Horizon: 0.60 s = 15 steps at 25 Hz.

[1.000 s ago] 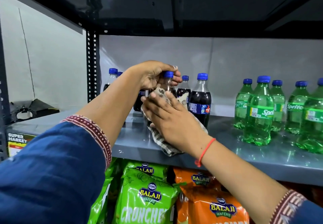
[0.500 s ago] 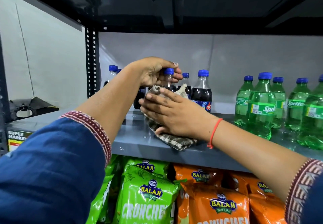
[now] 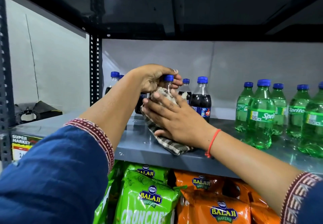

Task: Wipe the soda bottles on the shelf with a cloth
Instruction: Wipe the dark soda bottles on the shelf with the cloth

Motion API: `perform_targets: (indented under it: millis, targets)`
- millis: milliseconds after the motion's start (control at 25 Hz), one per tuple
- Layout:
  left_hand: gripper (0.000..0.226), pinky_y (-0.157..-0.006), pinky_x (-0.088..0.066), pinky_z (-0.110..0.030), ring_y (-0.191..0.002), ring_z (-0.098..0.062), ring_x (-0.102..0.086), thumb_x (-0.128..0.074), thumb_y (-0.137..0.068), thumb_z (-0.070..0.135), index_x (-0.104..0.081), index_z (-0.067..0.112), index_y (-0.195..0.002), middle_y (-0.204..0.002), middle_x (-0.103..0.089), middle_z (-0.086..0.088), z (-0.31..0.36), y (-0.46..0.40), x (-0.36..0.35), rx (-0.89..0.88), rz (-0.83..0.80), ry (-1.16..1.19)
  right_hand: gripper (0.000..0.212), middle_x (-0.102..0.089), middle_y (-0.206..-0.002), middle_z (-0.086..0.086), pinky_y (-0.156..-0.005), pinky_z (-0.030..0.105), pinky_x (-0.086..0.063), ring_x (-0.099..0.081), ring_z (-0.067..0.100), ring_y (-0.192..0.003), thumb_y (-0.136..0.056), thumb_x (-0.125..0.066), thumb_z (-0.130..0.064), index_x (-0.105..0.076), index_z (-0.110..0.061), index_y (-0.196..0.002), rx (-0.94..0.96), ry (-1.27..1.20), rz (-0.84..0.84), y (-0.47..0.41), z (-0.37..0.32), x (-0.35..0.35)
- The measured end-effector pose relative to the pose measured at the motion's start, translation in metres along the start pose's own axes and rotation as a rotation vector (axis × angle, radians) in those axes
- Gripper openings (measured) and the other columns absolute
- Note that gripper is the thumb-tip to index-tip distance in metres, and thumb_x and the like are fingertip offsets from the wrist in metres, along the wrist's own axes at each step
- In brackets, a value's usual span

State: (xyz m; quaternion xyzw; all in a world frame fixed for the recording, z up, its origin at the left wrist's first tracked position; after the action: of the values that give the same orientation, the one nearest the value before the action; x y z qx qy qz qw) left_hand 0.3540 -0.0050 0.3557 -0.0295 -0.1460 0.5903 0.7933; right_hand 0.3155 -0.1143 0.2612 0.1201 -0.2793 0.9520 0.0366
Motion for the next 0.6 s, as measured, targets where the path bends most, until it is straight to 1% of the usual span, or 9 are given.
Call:
perform_targets:
  millis: [80, 160, 240, 320, 360, 440, 520, 560, 600]
  targets:
    - [0.019, -0.060, -0.057, -0.020, -0.065, -0.011, -0.070, -0.053, -0.086, 0.021, -0.065, 0.006, -0.085, -0.069, -0.075, -0.003, 0.000, -0.001, 0.001, -0.003, 0.024, -0.013, 0.047, -0.048, -0.140, 0.006, -0.100, 0.053, -0.041, -0.042, 0.030, -0.129, -0.088, -0.050, -0.029, -0.046, -0.013, -0.132, -0.047, -0.145, 0.024, 0.003, -0.007, 0.003]
    - [0.019, -0.056, -0.056, -0.018, -0.061, -0.011, -0.070, -0.052, -0.087, 0.020, -0.065, 0.006, -0.084, -0.065, -0.074, -0.003, 0.001, -0.001, 0.001, 0.005, 0.049, -0.028, 0.041, -0.051, -0.136, 0.011, -0.095, 0.052, -0.047, -0.046, 0.035, -0.125, -0.086, -0.043, -0.008, -0.051, -0.008, -0.126, -0.022, -0.300, 0.021, 0.010, -0.010, 0.007]
    - [0.019, -0.057, -0.056, -0.018, -0.060, -0.011, -0.070, -0.052, -0.087, 0.020, -0.065, 0.005, -0.085, -0.065, -0.074, -0.003, 0.004, -0.001, -0.001, 0.015, 0.051, -0.046, 0.036, -0.055, -0.132, 0.014, -0.091, 0.050, -0.051, -0.049, 0.038, -0.121, -0.085, -0.050, 0.003, -0.056, -0.003, -0.120, 0.013, -0.415, 0.003, 0.017, -0.007, 0.015]
    - [0.019, -0.060, -0.057, -0.020, -0.062, -0.011, -0.070, -0.053, -0.086, 0.020, -0.065, 0.005, -0.087, -0.067, -0.075, -0.003, 0.006, -0.002, -0.002, 0.030, 0.051, -0.056, 0.034, -0.058, -0.128, 0.016, -0.089, 0.050, -0.051, -0.050, 0.040, -0.120, -0.084, -0.049, 0.008, -0.059, -0.001, -0.116, 0.061, -0.492, -0.026, 0.025, -0.003, 0.025]
    - [0.019, -0.060, -0.057, -0.020, -0.063, -0.011, -0.070, -0.054, -0.086, 0.020, -0.065, 0.006, -0.087, -0.068, -0.075, -0.003, 0.006, -0.002, -0.002, 0.035, 0.054, -0.054, 0.035, -0.060, -0.125, 0.016, -0.088, 0.050, -0.052, -0.051, 0.039, -0.118, -0.085, -0.043, 0.006, -0.061, -0.001, -0.113, 0.089, -0.499, -0.025, 0.030, -0.004, 0.031]
    - [0.018, -0.056, -0.056, -0.020, -0.063, -0.011, -0.070, -0.054, -0.086, 0.020, -0.065, 0.006, -0.087, -0.068, -0.075, -0.003, 0.007, 0.001, -0.001, 0.045, 0.059, -0.054, 0.044, -0.064, -0.121, 0.013, -0.082, 0.048, -0.055, -0.055, 0.036, -0.115, -0.081, -0.030, 0.000, -0.064, -0.003, -0.109, 0.100, -0.474, 0.002, 0.043, -0.004, 0.043]
    - [0.017, -0.059, -0.057, -0.022, -0.065, -0.010, -0.070, -0.054, -0.086, 0.020, -0.065, 0.007, -0.090, -0.067, -0.075, 0.000, 0.008, 0.006, 0.000, 0.044, 0.075, -0.112, 0.048, -0.065, -0.120, 0.013, -0.081, 0.047, -0.056, -0.056, 0.035, -0.115, -0.080, -0.027, -0.001, -0.065, -0.004, -0.108, 0.030, -0.477, 0.031, 0.058, 0.002, 0.054]
    - [0.017, -0.064, -0.056, -0.022, -0.069, -0.011, -0.068, -0.056, -0.085, 0.019, -0.064, 0.007, -0.093, -0.068, -0.074, 0.001, 0.011, 0.009, -0.001, 0.013, 0.107, -0.160, 0.048, -0.065, -0.120, 0.012, -0.082, 0.045, -0.056, -0.056, 0.034, -0.115, -0.079, -0.027, 0.000, -0.065, -0.004, -0.108, -0.008, -0.456, 0.064, 0.066, 0.006, 0.059]
    - [0.017, -0.068, -0.054, -0.022, -0.074, -0.012, -0.066, -0.058, -0.083, 0.017, -0.065, 0.006, -0.094, -0.073, -0.074, 0.000, 0.016, 0.011, -0.001, -0.062, 0.173, -0.214, 0.049, -0.065, -0.120, 0.012, -0.084, 0.043, -0.056, -0.056, 0.033, -0.115, -0.078, -0.027, 0.001, -0.065, -0.005, -0.109, -0.051, -0.419, 0.084, 0.073, 0.012, 0.063]
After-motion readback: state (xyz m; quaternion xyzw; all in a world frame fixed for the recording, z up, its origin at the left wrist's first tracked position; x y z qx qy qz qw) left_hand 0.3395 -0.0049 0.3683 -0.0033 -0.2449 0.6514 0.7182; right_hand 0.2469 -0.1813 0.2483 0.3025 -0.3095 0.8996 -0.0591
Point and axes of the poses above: each hand's wrist, its own y-axis away from the middle knuckle, its own x-axis out of the back of the hand, z = x × y, the point moved 2 cm from there along -y, towards the middle knuckle
